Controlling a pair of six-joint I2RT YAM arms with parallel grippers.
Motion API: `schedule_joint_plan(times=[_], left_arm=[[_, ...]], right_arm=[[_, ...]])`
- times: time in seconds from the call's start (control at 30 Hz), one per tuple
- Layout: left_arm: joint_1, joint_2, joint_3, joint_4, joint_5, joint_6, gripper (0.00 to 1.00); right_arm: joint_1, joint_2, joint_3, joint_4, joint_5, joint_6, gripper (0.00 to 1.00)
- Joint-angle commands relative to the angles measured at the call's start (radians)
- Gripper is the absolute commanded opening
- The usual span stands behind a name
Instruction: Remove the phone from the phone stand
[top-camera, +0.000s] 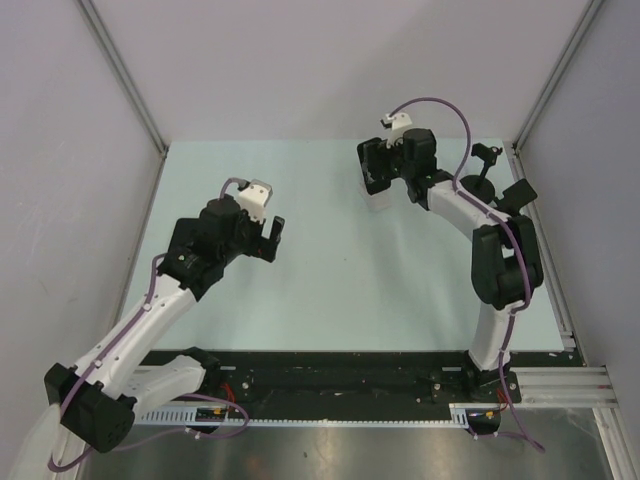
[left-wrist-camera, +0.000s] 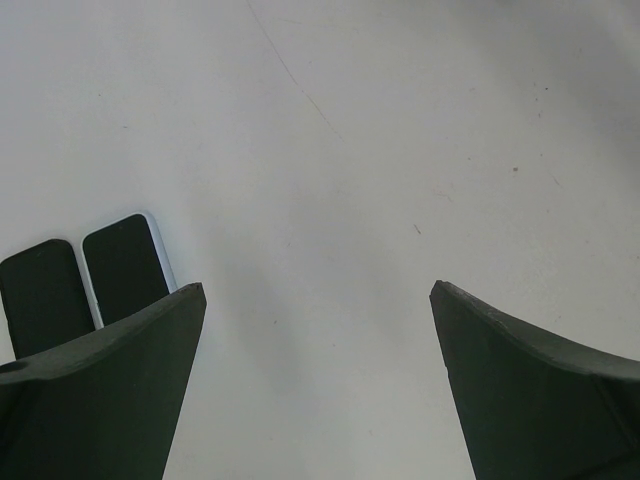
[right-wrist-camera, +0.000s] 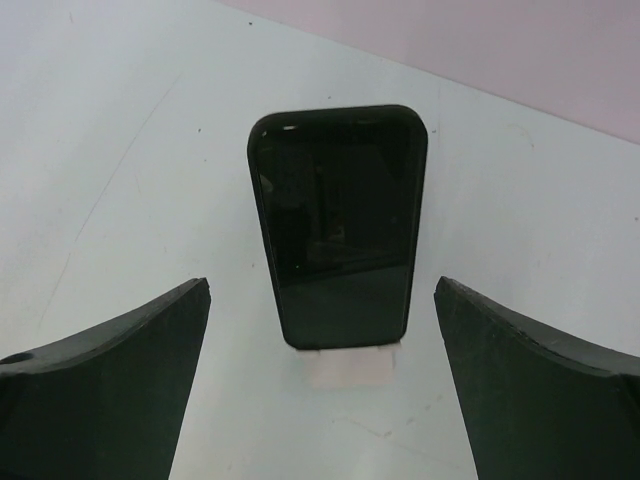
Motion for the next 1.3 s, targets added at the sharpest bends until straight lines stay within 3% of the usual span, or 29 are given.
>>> schedule_joint_plan(times=[0.0,0.9,1.27], left_arm=[[-0.001,0.01,-0.007,0.025,0.01,0.022,1.0],[0.002,0.04,-0.007,0.024,0.045,0.019,1.0],[0.002,0.046,-0.007,0.025,0.05,0.015,1.0]], right_arm=[[0.019,0.073,0.132,0.04,0.062,-0.026,1.0],[0.06,0.278,0.307,0.044,0.11,-0.044,1.0],[0.053,0.226,0.26,0.006,0.105,-0.104,0.99]])
